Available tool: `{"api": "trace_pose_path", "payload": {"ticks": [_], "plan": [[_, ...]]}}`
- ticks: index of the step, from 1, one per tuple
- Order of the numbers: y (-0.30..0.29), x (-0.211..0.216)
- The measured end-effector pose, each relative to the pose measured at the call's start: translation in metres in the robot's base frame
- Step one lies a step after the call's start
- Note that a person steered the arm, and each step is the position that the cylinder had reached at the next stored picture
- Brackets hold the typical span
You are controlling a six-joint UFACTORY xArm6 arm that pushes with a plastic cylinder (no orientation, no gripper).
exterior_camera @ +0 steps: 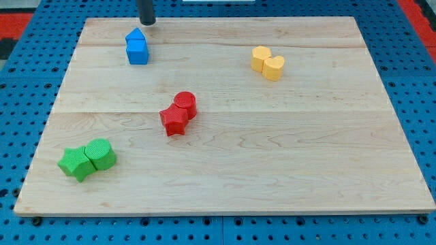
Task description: Separate the yellow blocks
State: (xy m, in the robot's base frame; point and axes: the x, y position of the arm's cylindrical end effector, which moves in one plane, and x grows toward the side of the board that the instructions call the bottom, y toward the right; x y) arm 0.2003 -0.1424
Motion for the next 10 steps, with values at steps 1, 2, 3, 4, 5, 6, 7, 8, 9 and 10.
{"api": "trace_pose_path", "payload": {"ticks": [1, 2, 3, 4, 5, 6, 7, 8, 9, 10], "plan": [[0.005, 0.0], [0.005, 0.0], [0.007, 0.0], [0.007, 0.0], [0.014, 0.0], [0.105, -0.006], [0.189, -0.006], [0.257, -0.002], [0.254, 0.084], [0.204, 0.12]]}}
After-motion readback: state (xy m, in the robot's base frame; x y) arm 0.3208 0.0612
